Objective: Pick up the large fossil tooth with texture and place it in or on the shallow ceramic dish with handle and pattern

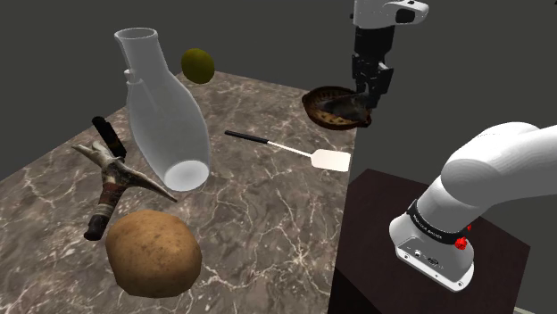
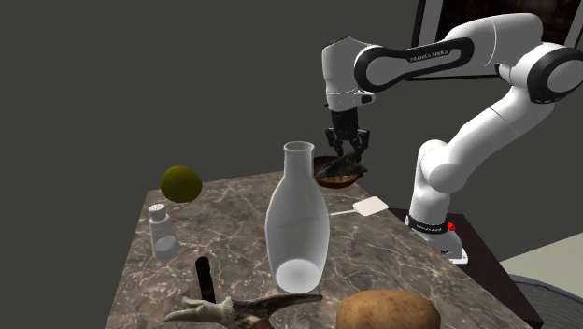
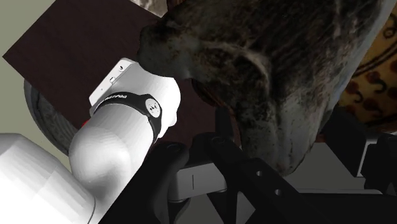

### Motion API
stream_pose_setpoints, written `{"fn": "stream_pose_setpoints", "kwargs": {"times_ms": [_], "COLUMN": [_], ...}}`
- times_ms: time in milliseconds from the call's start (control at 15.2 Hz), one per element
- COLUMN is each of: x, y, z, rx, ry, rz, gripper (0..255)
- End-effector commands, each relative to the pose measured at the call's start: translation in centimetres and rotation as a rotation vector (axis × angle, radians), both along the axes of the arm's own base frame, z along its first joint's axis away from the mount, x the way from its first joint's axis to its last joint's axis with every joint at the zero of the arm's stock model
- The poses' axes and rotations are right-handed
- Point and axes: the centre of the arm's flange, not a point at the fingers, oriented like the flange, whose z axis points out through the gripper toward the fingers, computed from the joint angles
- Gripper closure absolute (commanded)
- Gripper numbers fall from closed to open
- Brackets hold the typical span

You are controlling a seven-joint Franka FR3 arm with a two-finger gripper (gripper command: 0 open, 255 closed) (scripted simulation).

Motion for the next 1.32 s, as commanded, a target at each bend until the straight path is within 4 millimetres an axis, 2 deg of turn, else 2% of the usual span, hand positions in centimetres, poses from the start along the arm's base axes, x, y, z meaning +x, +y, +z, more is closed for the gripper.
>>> {"fn": "stream_pose_setpoints", "kwargs": {"times_ms": [0,462,528,858,1122,1254], "x": [0.0,0.0,0.0,0.0,0.9,0.9], "y": [0.0,0.0,0.0,0.0,0.4,0.4], "z": [-0.8,-0.8,-0.8,-0.8,4.1,4.1], "rx": [0.000,0.000,0.000,0.000,0.000,0.000], "ry": [-0.001,-0.001,-0.001,-0.001,-0.001,-0.001], "rz": [0.000,0.000,0.000,0.000,0.000,0.000], "gripper": [255,255,0,0,0,0]}}
